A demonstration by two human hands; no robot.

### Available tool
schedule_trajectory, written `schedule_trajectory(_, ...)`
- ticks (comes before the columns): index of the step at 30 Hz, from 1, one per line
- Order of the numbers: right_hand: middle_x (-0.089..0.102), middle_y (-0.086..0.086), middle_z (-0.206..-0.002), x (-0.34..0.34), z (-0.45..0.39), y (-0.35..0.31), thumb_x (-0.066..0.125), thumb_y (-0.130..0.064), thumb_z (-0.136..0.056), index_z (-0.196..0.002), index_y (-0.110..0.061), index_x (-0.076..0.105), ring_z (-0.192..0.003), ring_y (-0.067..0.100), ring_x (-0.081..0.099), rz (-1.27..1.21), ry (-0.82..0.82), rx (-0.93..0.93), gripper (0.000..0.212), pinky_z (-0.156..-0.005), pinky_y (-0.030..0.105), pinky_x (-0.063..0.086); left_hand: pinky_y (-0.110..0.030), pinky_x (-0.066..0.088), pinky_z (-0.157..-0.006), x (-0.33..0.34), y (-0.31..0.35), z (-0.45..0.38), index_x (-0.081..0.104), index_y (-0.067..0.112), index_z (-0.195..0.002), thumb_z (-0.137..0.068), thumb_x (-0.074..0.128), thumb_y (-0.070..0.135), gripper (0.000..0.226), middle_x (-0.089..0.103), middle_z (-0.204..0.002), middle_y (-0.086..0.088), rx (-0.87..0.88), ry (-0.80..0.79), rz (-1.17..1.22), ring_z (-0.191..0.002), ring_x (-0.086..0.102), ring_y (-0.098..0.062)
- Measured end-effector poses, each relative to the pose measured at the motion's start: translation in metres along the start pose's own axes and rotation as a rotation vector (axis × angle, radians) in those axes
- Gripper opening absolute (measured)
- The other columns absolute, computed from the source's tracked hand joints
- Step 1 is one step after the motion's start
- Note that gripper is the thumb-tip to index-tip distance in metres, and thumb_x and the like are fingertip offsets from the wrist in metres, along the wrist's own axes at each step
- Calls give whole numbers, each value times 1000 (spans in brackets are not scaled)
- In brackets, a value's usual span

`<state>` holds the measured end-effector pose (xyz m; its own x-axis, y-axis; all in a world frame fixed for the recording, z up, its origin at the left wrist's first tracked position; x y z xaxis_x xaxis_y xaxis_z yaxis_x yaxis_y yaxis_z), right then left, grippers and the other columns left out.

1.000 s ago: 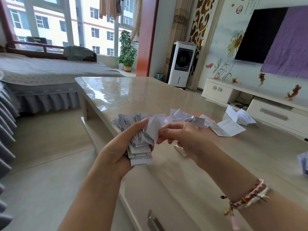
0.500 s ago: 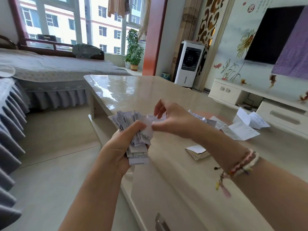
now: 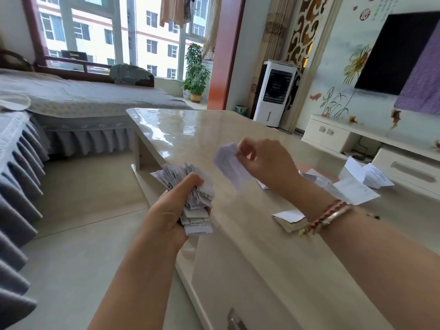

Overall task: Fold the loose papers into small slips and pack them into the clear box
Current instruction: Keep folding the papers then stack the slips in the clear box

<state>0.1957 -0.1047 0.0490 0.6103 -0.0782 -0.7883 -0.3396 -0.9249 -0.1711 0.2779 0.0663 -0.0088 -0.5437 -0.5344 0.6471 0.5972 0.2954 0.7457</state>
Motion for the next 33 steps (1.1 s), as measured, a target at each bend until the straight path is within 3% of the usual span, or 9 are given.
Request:
schedule_trajectory(3, 68, -3, -77, -37, 16, -5, 68, -18, -88, -82, -17, 64, -67, 7, 62, -353, 87, 148, 7, -64, 19, 49, -27, 50, -57, 4, -5, -1, 62, 10, -83, -86, 61, 10, 4, 61, -79, -10, -16, -11, 25, -61, 57, -21)
schedule_trajectory(6, 70, 6, -80, -62, 41, 0, 67, -5, -88, -88, -2, 61, -62, 4, 62, -664, 20, 311, 6, -59, 17, 49, -23, 51, -49, 17, -8, 7, 63, 8, -86, -87, 60, 10, 4, 62, -74, -9, -48, -65, 55, -54, 58, -18)
schedule_trajectory(10, 68, 8, -73, -71, 76, 15, 72, -11, -82, -77, -7, 59, -66, 18, 62, -585, 113, 358, 14, -67, 39, 52, -23, 49, -47, 48, -19, 22, 63, 9, -103, -86, 60, 15, 19, 60, -75, -9, -101, -212, -60, -56, 55, -20)
schedule_trajectory(12, 64, 13, -74, -76, 92, 14, 71, -9, -83, -75, -6, 56, -69, 25, 59, -715, 103, 366, 17, -68, 38, 47, -22, 47, -47, 62, -30, 26, 62, 7, -106, -87, 60, 16, 21, 58, -76, -11, -113, -246, -93, -57, 53, -20)
schedule_trajectory(15, 57, 11, -73, -82, 108, 8, 65, 1, -86, -76, -3, 54, -71, 13, 52, -822, 66, 325, 15, -71, 34, 45, -24, 47, -48, 77, -46, 30, 63, 6, -109, -84, 62, 15, 27, 59, -78, -11, -161, -257, -64, -61, 51, -21)
schedule_trajectory(18, 59, 20, -78, -89, 115, 10, 60, 5, -89, -78, -1, 54, -74, 13, 52, -853, 77, 286, 14, -70, 25, 43, -27, 49, -53, 85, -57, 31, 65, 4, -115, -75, 68, 17, 42, 59, -84, -13, -213, -277, -42, -65, 52, -23)
schedule_trajectory(24, 67, 20, -100, -98, 121, 25, 56, 4, -92, -86, -7, 63, -89, 17, 62, -795, -173, 293, 15, -80, 40, 50, -25, 54, -54, 97, -67, 33, 67, 0, -108, -77, 61, 16, 36, 67, -80, -12, -256, -381, 44, -57, 62, -18)
schedule_trajectory(29, 72, 13, -100, -100, 120, 32, 62, -2, -90, -94, -5, 69, -93, 17, 67, -807, -341, 405, 9, -92, 41, 51, -30, 48, -77, 90, -71, 30, 63, 11, -126, -81, 73, 33, 52, 60, -118, -14, -261, -463, -56, -85, 58, -19)
schedule_trajectory(33, 69, 11, -88, -101, 118, 35, 71, -21, -67, -91, -10, 67, -87, 21, 58, -796, -437, 548, 27, -77, 34, 42, -32, 45, -78, 90, -70, 35, 67, 14, -120, -68, 82, 32, 57, 60, -128, -20, -227, -521, -226, -108, 53, -35)
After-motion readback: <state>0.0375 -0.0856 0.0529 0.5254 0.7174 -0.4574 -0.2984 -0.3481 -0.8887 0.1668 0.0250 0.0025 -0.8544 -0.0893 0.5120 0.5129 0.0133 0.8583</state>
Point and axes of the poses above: each hand's wrist, its own z-axis away from the middle knuckle, its own x-axis out of the palm, y = z × x, the point moved 1 cm from there along -z, towards the middle knuckle
